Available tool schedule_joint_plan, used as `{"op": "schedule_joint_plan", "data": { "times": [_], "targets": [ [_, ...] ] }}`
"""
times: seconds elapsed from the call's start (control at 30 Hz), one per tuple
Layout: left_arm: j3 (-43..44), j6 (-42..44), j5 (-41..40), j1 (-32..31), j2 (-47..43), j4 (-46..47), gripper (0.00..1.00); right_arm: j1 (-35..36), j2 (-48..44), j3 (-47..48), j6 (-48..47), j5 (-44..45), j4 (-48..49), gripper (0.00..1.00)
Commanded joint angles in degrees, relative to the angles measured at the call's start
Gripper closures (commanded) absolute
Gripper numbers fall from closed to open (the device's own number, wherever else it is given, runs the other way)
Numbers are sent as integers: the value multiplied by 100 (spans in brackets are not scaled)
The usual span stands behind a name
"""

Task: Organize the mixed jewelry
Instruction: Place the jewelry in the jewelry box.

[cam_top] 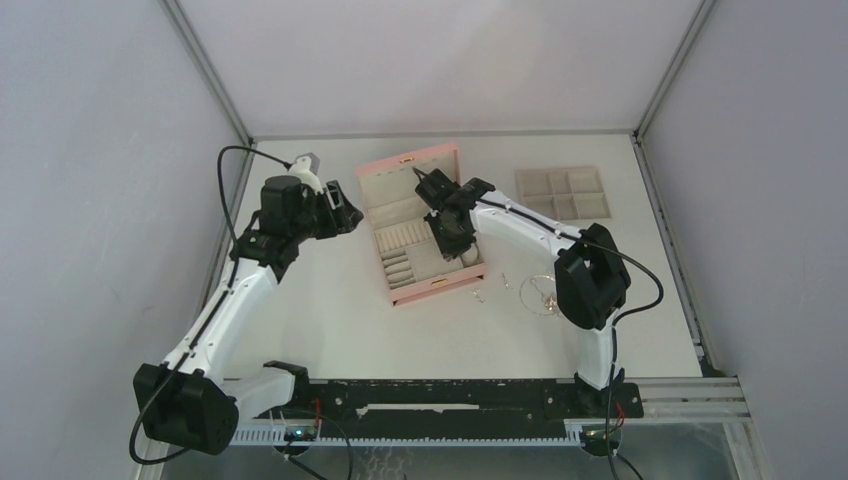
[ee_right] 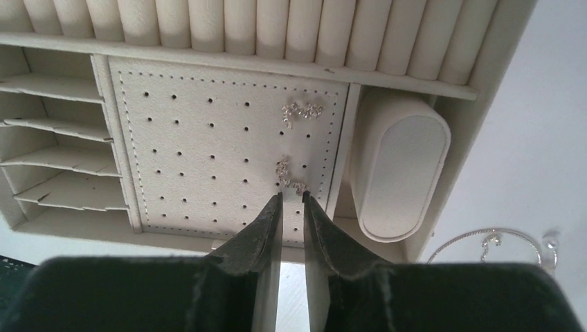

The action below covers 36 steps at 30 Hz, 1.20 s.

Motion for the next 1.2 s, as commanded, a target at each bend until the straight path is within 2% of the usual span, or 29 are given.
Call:
{"op": "schedule_joint_plan", "data": {
  "times": [0.0, 0.2, 0.73, 1.17],
  "targets": [
    [307, 18, 100, 32, 31, 115, 35, -99, 16, 319, 47, 103, 194, 76],
    [375, 26, 124, 34, 120, 125, 35, -183, 40, 372, 45, -7, 192, 85],
    [406, 35, 116, 35, 177, 135, 35, -110, 340, 578, -137, -388, 11, 81],
    [388, 35, 114, 39, 176, 136, 35, -87, 90, 460, -149, -338, 98, 79]
  ]
}}
